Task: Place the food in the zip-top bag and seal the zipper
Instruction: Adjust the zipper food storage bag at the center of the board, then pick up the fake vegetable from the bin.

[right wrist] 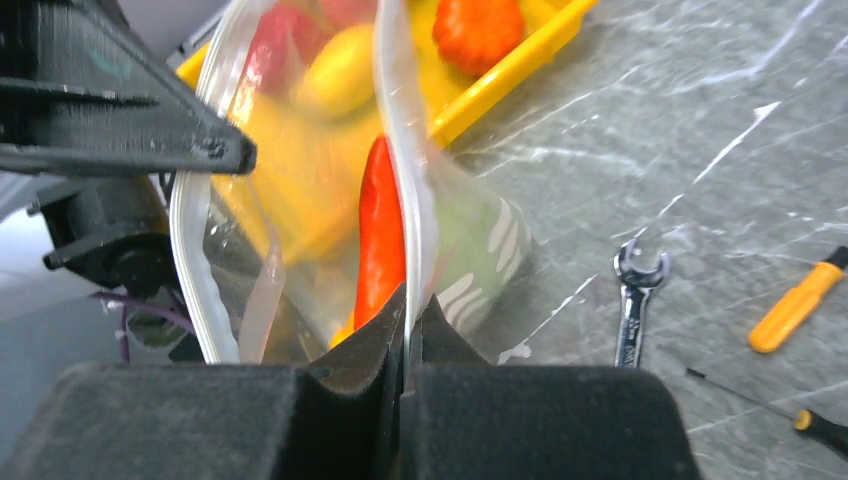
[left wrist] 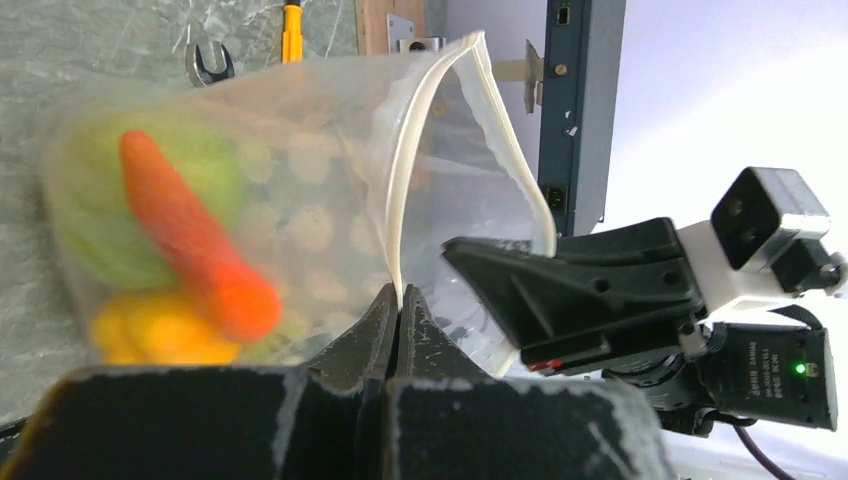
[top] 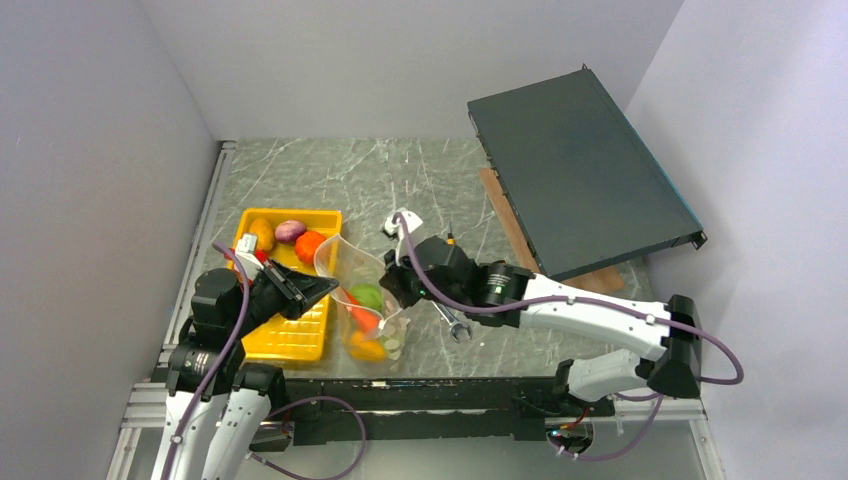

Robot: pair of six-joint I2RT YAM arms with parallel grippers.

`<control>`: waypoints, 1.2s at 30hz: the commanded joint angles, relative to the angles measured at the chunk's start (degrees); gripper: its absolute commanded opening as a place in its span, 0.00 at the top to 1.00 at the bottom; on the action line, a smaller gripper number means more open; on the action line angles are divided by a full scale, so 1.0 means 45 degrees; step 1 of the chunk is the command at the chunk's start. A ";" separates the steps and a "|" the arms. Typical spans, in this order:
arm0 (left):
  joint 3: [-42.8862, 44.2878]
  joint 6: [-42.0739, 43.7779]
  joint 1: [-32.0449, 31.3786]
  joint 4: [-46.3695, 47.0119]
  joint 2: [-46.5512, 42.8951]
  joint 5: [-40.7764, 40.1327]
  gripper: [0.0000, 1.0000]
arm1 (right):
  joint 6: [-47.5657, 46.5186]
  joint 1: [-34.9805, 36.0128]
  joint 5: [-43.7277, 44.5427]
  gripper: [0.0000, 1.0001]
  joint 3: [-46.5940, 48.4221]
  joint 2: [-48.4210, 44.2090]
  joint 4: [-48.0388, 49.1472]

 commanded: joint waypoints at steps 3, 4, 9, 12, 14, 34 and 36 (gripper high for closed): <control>0.0231 0.0634 -0.0018 -0.0516 -0.0198 -0.0202 0.86 | 0.0168 -0.0307 0.0992 1.00 -0.0695 -0.0839 0.0585; 0.0407 0.0911 -0.0018 -0.0899 -0.0176 -0.0378 0.72 | 0.0221 -0.0311 0.0972 1.00 -0.0853 -0.0822 0.0617; 0.1274 0.2274 -0.0018 -0.2276 -0.0277 -0.1142 0.22 | 0.0331 -0.0348 0.0988 1.00 -0.1334 -0.0672 0.0564; 0.1939 0.3153 -0.0018 -0.3187 -0.0252 -0.1850 0.13 | 0.0315 -0.0362 0.0949 1.00 -0.1497 -0.0708 0.0611; 0.2602 0.3913 -0.0018 -0.4495 -0.0064 -0.2947 0.09 | 0.0315 -0.0394 0.0973 1.00 -0.1569 -0.0853 0.0653; 0.5400 1.2771 0.0412 -0.4179 0.8651 -0.9101 0.00 | 0.0163 -0.0892 0.1100 1.00 -0.1721 -0.1764 0.0475; 0.5446 1.3251 0.0693 -0.3813 0.9603 -0.9415 0.00 | 0.0143 -0.0900 0.1095 1.00 -0.1661 -0.1722 0.0451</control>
